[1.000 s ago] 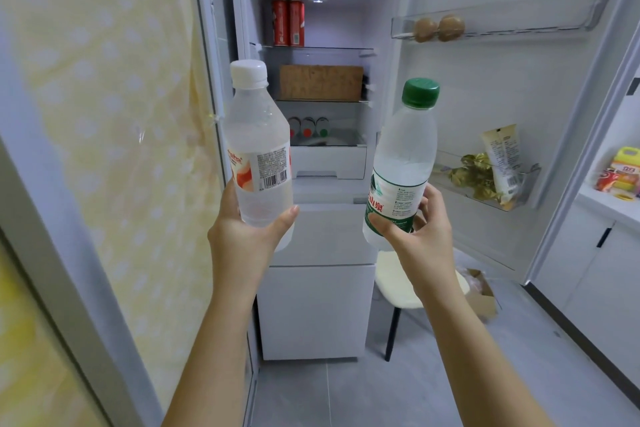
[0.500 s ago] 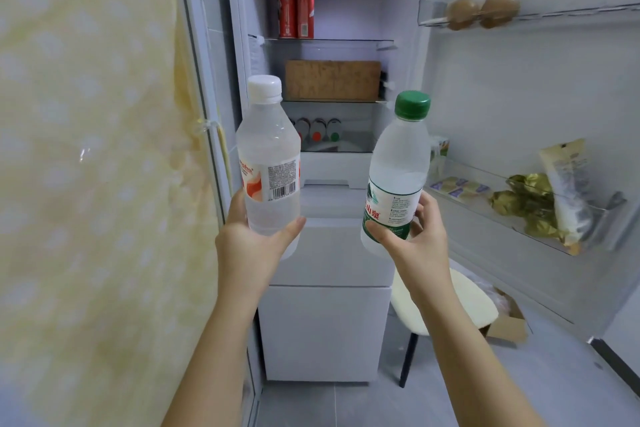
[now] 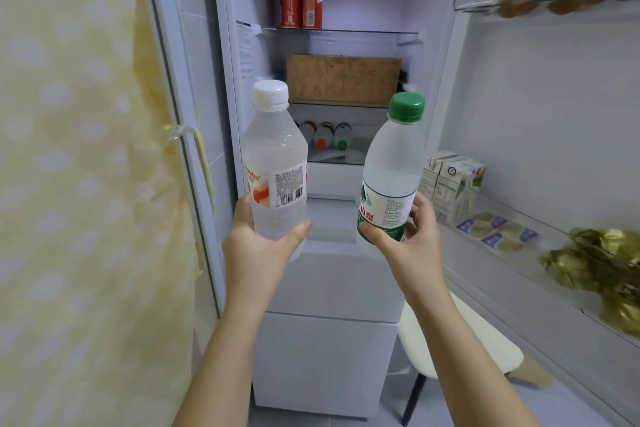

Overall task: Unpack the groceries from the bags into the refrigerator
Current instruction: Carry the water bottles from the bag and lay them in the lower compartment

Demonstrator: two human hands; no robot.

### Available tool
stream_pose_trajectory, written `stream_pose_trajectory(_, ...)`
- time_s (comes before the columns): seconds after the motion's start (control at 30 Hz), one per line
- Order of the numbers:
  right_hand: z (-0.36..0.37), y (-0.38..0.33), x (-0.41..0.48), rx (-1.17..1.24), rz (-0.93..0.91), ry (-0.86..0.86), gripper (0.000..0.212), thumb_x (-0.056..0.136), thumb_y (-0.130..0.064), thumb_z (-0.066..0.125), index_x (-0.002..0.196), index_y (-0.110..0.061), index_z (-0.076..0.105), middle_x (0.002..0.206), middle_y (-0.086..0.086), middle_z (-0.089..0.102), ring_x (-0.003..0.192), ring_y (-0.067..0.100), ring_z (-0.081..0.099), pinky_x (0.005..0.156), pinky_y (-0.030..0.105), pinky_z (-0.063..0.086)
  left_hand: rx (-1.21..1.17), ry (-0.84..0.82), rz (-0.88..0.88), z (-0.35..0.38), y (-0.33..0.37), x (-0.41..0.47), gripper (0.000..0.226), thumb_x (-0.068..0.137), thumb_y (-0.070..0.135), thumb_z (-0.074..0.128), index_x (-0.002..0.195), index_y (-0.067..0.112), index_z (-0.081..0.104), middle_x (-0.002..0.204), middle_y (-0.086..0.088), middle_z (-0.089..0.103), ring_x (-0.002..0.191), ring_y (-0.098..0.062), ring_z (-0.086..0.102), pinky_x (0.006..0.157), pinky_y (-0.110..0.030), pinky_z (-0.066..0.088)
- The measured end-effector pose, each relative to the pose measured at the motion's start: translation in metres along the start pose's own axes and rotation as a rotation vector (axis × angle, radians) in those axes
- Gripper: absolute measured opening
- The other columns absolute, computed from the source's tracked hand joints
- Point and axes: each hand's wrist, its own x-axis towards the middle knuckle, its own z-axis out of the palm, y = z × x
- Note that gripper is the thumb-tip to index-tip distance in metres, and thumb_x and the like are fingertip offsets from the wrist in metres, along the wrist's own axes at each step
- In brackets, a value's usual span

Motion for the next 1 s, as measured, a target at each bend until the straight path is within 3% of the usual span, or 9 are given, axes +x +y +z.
stream_pose_trajectory(0.1,-0.001,0.013,0.012,-0.016,0.018,-0.012,0.069,0.069,-0.010,0.086,0.124,-0.033,0.051,0.107,-0.024,0.064,0.104,-0.001,0.061,0.086,0.023,0.051,-0.002,0.011,-0.028,0.012,-0.010,0.007,0.061,0.065,0.028,0.088,0.112,0.041,0.051,0.090,0.037,0.062,0.086,0.016,0.059,0.068,-0.002,0.042)
stream_pose_trajectory(0.27,0.000,0.031,0.027,-0.041,0.034,-0.047,0.069,0.070,-0.010,0.086,0.126,-0.029,0.051,0.111,-0.018,0.064,0.103,-0.002,0.061,0.083,0.019,0.052,0.028,-0.005,-0.056,0.031,-0.021,0.022,0.058,0.065,0.032,0.087,0.110,0.037,0.052,0.090,0.031,0.063,0.084,0.020,0.056,0.067,-0.006,0.041)
stream_pose_trajectory(0.47,0.012,0.058,0.061,-0.063,0.069,-0.060,0.069,0.069,-0.012,0.086,0.124,-0.033,0.049,0.111,-0.023,0.062,0.101,-0.010,0.058,0.075,0.008,0.048,0.013,-0.045,-0.088,0.056,-0.040,0.051,0.057,0.068,0.025,0.086,0.109,0.039,0.049,0.084,0.034,0.060,0.078,0.025,0.052,0.060,0.003,0.037)
stream_pose_trajectory(0.67,0.040,0.094,0.114,-0.064,0.091,-0.037,0.072,0.071,-0.014,0.086,0.128,-0.034,0.046,0.115,-0.027,0.059,0.104,-0.013,0.055,0.079,0.014,0.047,0.004,-0.105,-0.091,0.085,-0.075,0.105,0.054,0.070,0.023,0.086,0.109,0.033,0.051,0.091,0.030,0.059,0.078,0.027,0.050,0.060,0.004,0.036)
stream_pose_trajectory(0.8,0.066,0.120,0.157,-0.073,0.122,-0.003,0.070,0.072,-0.014,0.085,0.118,-0.047,0.044,0.109,-0.037,0.056,0.102,-0.018,0.053,0.079,0.013,0.047,-0.015,-0.131,-0.130,0.106,-0.109,0.159,0.056,0.067,0.023,0.088,0.106,0.038,0.051,0.090,0.030,0.063,0.082,0.019,0.056,0.062,0.001,0.039)
stream_pose_trajectory(1.0,0.099,0.166,0.213,-0.109,0.174,0.037,0.070,0.073,-0.009,0.083,0.125,-0.034,0.044,0.112,-0.028,0.058,0.101,-0.013,0.057,0.075,0.012,0.051,0.009,-0.210,-0.218,0.140,-0.161,0.226,0.060,0.067,0.026,0.087,0.112,0.035,0.047,0.096,0.025,0.061,0.088,0.009,0.058,0.062,-0.005,0.040)
